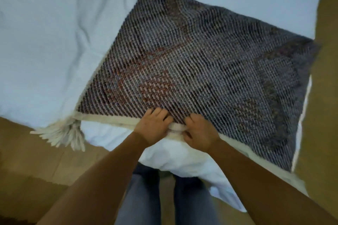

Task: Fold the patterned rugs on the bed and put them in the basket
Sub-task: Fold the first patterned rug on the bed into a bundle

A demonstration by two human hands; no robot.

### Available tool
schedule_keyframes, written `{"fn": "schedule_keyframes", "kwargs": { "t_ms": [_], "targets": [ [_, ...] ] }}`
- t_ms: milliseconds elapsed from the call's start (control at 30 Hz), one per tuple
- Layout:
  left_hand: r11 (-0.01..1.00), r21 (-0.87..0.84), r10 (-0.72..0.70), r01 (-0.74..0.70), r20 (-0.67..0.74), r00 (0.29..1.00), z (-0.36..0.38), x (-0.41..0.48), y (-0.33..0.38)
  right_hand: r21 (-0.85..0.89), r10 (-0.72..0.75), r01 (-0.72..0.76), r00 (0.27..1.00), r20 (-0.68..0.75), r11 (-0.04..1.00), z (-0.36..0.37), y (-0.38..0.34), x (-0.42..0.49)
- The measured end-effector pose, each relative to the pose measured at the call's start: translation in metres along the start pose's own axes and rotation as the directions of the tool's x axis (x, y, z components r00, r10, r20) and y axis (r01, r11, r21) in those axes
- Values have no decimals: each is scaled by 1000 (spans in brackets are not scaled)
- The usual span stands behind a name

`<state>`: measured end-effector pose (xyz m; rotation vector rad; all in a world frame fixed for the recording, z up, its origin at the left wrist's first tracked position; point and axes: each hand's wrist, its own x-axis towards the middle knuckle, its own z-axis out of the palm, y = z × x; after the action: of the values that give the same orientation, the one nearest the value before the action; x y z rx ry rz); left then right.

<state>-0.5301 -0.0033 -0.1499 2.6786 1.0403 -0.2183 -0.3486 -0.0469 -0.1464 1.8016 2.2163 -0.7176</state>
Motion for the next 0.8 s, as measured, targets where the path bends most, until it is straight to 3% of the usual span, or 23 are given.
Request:
{"fn": "schedule_keyframes", "kwargs": {
  "t_ms": [167,267,333,400,433,567,800],
  "targets": [
    [998,48,-38,32,130,991,2,19,22,-40,16,-17,999,-43,999,0,3,-2],
    [992,-22,122,-121,38,992,-3,12,25,51,-112,118,989,-96,992,1,-6,-7],
    [990,-23,143,-141,128,981,4,3,22,96,-133,131,991,10,987,8,-12,-11],
    [999,1,51,-53,291,955,16,-1,22,108,-65,53,992,107,993,20,-8,-14],
    [1000,0,9,-10,306,952,18,0,22,147,-41,27,995,90,989,23,-5,-16],
    [996,52,56,-70,224,973,16,13,37,175,74,-57,993,-90,983,22,9,-41],
    [958,174,199,-228,171,965,13,44,87,-20,359,-369,913,-196,929,32,77,-111]
  ]
}}
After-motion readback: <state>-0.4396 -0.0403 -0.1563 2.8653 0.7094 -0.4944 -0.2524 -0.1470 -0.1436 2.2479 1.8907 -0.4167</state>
